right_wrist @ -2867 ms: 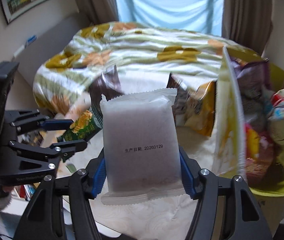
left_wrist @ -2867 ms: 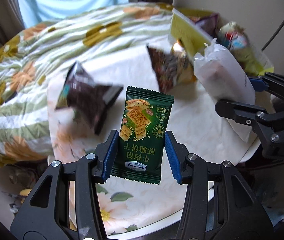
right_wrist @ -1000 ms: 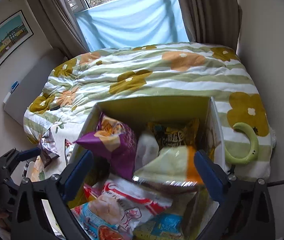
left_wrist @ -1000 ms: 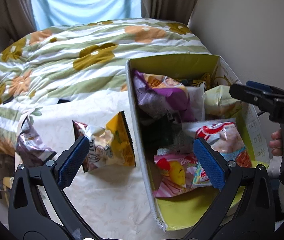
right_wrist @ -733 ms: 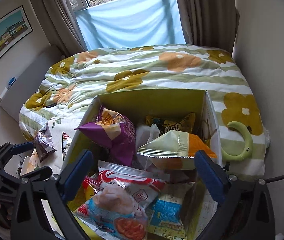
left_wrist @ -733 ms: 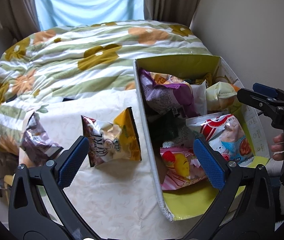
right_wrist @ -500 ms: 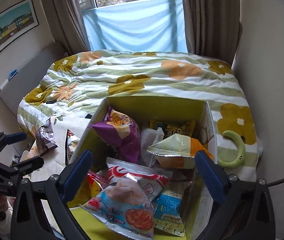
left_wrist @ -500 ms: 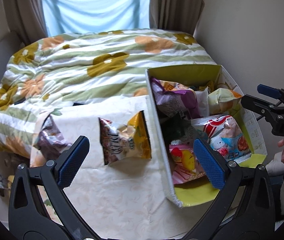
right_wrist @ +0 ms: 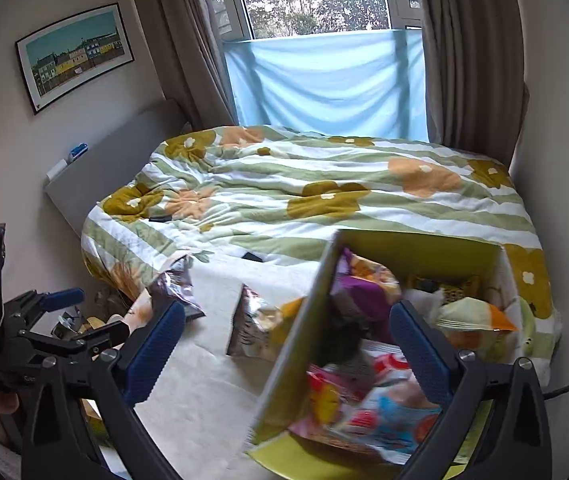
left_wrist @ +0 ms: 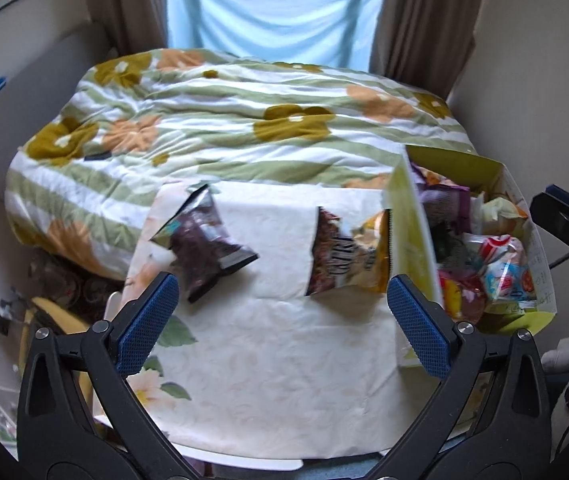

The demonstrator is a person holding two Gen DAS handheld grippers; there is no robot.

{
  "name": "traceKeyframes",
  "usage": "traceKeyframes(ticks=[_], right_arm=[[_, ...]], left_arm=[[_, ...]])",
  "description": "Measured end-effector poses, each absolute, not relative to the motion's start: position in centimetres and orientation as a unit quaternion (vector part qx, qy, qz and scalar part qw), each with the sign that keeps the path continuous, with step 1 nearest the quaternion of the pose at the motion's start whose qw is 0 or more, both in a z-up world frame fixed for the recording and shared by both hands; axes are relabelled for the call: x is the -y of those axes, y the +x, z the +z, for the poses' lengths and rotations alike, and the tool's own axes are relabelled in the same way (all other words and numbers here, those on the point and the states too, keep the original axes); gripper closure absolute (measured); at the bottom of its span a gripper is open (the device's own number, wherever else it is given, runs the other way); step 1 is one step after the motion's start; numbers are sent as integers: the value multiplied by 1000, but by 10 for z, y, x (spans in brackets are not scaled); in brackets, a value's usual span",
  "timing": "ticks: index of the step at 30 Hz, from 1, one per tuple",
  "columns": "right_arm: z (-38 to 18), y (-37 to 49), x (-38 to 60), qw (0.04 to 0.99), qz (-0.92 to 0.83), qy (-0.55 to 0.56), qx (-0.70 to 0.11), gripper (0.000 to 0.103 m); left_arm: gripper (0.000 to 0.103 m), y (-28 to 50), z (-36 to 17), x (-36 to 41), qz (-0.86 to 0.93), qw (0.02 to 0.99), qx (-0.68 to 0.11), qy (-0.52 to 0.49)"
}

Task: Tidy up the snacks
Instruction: 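Move both tools back toward the dark bag and TATRE bag on the table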

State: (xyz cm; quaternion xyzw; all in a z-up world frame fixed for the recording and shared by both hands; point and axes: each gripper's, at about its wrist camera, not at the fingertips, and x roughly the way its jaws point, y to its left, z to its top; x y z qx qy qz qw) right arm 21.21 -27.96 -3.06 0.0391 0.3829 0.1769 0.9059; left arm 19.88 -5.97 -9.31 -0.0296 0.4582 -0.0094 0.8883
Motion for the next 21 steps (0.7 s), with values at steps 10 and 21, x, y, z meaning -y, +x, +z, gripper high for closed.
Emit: traceKeyframes(ticks=[10,21], right_arm=[[-74,226,187,895,134,61,-420,1],[-127,237,147,902,-22,89,-422,1]], left_arm=[[0,218,-133,-45,-11,861,-501,-80],[0,271,-196,-102,-65,831,-542,-109]])
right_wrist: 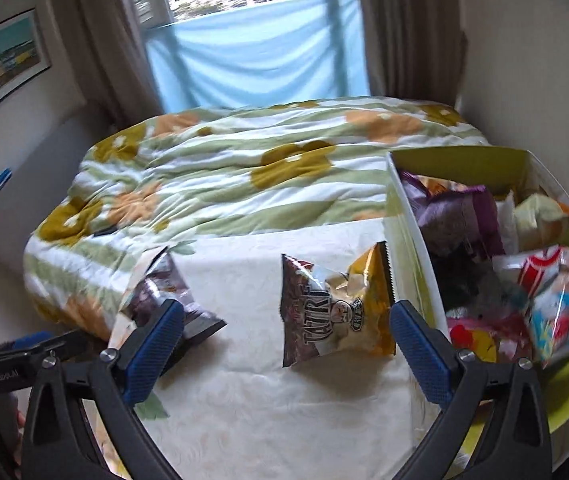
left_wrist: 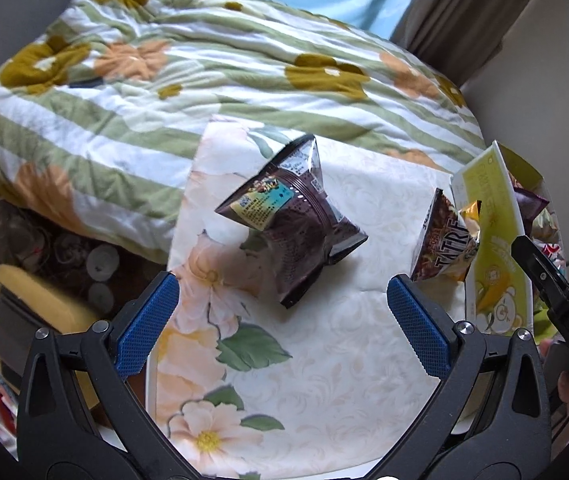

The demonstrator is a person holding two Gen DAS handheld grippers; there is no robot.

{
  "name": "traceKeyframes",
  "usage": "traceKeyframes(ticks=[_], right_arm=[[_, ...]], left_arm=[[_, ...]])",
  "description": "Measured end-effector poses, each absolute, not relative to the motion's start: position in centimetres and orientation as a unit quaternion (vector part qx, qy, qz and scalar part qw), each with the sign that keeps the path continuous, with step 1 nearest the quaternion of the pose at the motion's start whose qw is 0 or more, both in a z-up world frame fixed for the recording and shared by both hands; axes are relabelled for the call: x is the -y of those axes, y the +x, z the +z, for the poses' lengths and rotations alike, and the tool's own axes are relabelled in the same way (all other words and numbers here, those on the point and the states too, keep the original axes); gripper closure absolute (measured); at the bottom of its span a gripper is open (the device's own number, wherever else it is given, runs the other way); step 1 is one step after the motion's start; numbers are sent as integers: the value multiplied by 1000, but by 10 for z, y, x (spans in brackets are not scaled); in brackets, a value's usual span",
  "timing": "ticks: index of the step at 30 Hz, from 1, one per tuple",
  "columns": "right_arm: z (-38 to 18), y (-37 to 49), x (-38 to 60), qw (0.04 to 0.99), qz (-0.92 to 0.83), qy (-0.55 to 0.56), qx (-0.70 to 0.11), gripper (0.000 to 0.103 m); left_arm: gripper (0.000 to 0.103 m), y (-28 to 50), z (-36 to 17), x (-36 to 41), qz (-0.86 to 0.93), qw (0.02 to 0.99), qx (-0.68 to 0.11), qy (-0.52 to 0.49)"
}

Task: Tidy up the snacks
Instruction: 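Move both tools back toward the dark bag and TATRE bag on the table, then grasp the dark candy bag with the left tool while the right tool grasps the brown TATRE bag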

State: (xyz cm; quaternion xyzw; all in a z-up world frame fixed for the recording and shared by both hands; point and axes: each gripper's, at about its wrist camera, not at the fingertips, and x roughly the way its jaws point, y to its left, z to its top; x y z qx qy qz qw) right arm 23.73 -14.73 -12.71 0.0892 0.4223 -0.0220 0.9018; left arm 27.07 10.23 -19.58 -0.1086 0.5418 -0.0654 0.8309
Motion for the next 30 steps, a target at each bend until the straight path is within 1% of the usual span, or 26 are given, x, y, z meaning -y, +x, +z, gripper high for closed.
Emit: traceKeyframes(ticks=[4,9,14,23,24,26,27,28,29,30], right_arm=[[-143,238,134,899,-70,84,-424,1],[-161,240,124,892,-113,68,-432,1],[-179,250,119,887,-138,48,-438,1],[-209,275,112,882,-170,-13,-440,1],[-211,277,112,881,-176,-21,-439,1],[-217,281,111,878,-187,-36,-439,1],[-220,282,111,876,-190,-41,-441,1],[-222,284,111,875,-192,-47,-441,1],[-224,286,110,875,-193,-53,-441,1],[-226,288,109,874,-192,-57,-443,1]], left_arm=[[0,295,-223,-99,-94,816,-559,-108],[0,329,-250,-91,-108,800,-571,-148],[0,353,-277,-82,-108,780,-593,-167],[0,374,-296,-80,-95,771,-610,-155],[2,376,-299,-80,-98,768,-613,-155],[13,378,-304,-80,-111,759,-619,-168],[15,379,-305,-78,-115,756,-621,-170],[20,379,-304,-76,-116,758,-621,-165],[29,380,-304,-73,-124,757,-621,-161],[31,380,-304,-70,-130,754,-624,-159]])
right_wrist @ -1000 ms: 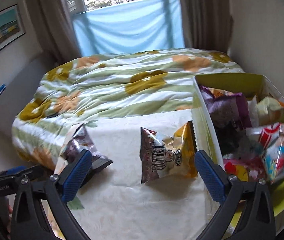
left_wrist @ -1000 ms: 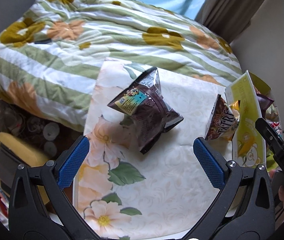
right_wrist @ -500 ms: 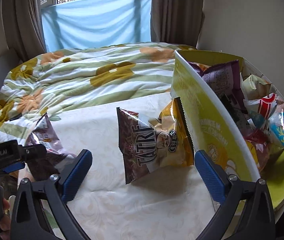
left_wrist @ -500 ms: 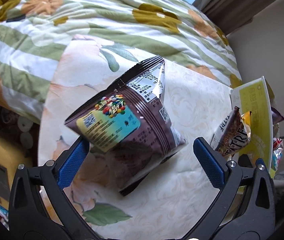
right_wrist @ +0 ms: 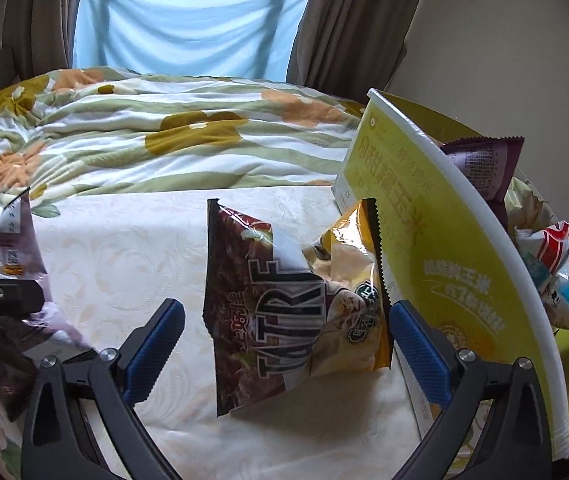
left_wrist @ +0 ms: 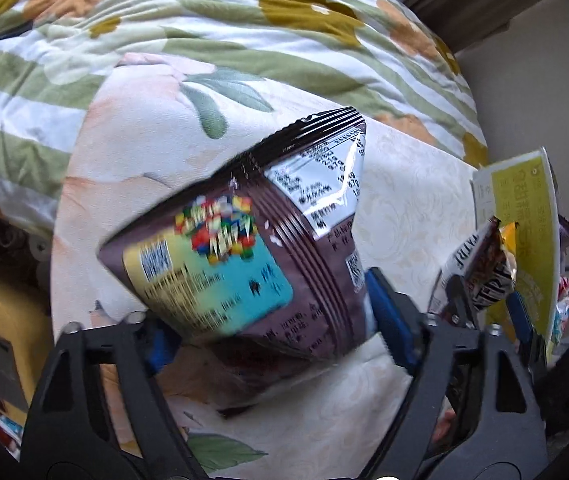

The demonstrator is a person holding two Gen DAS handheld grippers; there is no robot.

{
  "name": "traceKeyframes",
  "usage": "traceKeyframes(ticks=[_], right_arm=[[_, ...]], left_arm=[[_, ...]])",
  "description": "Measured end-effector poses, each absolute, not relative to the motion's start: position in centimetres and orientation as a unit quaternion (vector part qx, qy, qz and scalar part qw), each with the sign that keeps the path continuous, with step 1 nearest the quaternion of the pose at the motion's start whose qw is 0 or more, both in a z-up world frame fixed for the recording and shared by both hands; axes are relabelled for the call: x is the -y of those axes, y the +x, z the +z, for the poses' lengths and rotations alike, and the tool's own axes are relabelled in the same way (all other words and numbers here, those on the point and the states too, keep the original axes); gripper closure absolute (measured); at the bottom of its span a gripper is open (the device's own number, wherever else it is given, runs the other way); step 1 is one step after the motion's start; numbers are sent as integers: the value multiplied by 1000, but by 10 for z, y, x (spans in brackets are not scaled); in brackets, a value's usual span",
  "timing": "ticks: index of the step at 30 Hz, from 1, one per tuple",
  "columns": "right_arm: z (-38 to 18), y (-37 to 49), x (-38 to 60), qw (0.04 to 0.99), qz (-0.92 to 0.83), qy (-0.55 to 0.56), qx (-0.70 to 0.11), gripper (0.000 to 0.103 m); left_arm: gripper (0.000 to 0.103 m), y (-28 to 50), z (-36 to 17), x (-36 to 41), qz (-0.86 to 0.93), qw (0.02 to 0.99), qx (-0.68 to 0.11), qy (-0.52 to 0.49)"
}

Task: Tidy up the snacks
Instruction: 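Grasp the dark candy bag with the left tool while the right tool grasps the brown TATRE bag, then lift and carry both bags over the yellow-green box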

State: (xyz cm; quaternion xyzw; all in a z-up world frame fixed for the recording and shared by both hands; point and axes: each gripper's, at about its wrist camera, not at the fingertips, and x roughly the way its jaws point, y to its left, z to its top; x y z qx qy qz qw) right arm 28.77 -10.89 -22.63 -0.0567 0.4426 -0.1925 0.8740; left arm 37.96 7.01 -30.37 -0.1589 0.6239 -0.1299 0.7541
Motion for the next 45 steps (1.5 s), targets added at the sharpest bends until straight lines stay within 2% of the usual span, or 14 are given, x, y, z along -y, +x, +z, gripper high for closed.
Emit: traceKeyframes(ticks=[7,17,24,28,36,45], right_arm=[[-237,301,113,861,-216,-75,-455,1],[-241,308,129,856,-204,-59,-472,4],[-234,302,137,858,-181,-39,-478,26],[-226,297,140,863,-171,-15,-476,32],[-166,274,127,890,-131,7,-437,32],[-60,239,148,917,-75,34,-390,32]], left_arm=[[40,377,-300,-67,-142,756,-625,-133],[46,367,-296,-66,-150,760,-623,-107],[50,358,-290,-73,-148,767,-618,-90],[51,353,-281,-78,-147,773,-610,-96],[51,336,-237,-75,-164,795,-579,-74],[51,318,-136,-37,-204,833,-512,-57]])
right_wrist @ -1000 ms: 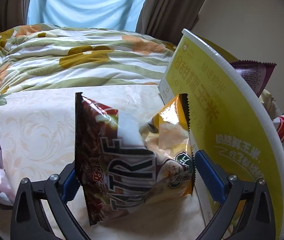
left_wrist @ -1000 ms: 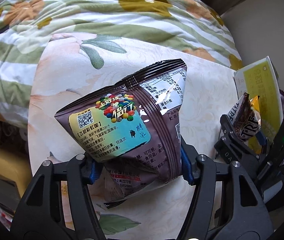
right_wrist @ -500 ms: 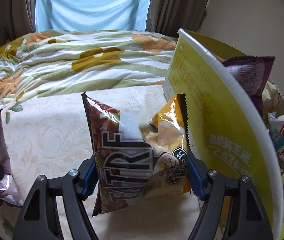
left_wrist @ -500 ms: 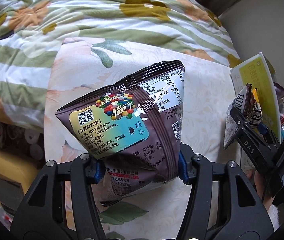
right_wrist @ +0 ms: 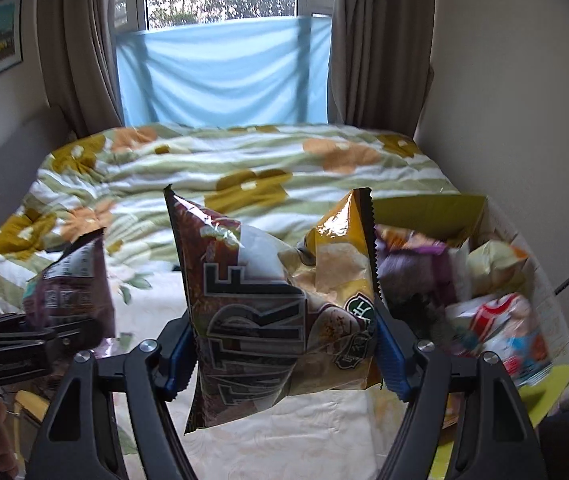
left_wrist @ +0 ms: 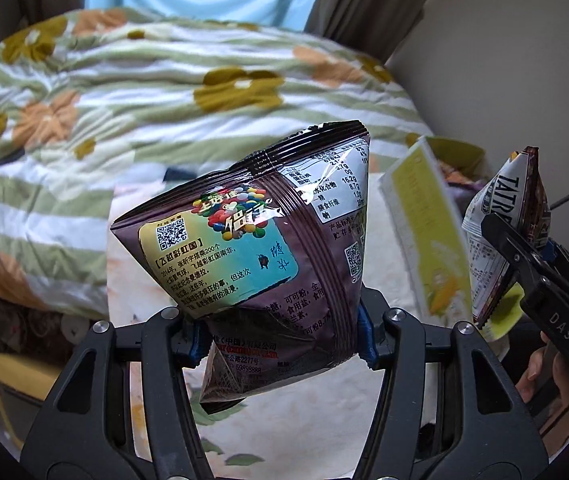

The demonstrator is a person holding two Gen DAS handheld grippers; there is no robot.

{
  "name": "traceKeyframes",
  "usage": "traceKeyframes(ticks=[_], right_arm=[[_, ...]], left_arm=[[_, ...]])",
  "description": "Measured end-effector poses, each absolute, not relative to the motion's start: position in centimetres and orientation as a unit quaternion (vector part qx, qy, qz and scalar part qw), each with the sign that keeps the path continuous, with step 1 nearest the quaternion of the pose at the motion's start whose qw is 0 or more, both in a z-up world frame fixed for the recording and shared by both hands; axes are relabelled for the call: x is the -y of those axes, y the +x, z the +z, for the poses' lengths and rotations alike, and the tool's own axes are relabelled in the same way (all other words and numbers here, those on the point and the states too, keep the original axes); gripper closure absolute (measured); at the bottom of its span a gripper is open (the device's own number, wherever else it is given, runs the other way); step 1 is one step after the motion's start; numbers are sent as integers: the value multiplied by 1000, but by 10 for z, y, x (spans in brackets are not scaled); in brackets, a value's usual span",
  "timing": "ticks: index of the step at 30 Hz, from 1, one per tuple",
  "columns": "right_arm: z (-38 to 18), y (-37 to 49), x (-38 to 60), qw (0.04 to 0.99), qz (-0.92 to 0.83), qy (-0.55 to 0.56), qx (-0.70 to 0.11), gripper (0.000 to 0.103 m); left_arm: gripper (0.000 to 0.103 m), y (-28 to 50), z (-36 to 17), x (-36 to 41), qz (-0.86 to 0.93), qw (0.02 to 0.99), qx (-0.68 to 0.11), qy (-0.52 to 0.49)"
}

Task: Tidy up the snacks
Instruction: 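Lift and carry both bags over the yellow-green box, then open the left tool to drop the dark bag while the right tool drops the TATRE bag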

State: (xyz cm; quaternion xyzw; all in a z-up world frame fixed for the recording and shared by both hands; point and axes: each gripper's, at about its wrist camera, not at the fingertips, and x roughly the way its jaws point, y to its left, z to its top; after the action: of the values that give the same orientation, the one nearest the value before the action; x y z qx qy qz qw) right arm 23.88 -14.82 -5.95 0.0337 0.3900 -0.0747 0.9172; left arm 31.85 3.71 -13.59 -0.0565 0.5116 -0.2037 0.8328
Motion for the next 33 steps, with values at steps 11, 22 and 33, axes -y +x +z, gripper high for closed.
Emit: traceKeyframes(ticks=[11,22,33], right_arm=[[-15,190,277,925,-61,18,-374,32],[-10,168,380,922,-8,-6,-386,32],[-26,171,406,915,35,8,-401,32]], left_arm=[[51,279,-72,118,-254,847,-465,-53],[44,242,-116,263,-243,814,-519,-91],[1,219,-129,240,-168,823,-531,-115]])
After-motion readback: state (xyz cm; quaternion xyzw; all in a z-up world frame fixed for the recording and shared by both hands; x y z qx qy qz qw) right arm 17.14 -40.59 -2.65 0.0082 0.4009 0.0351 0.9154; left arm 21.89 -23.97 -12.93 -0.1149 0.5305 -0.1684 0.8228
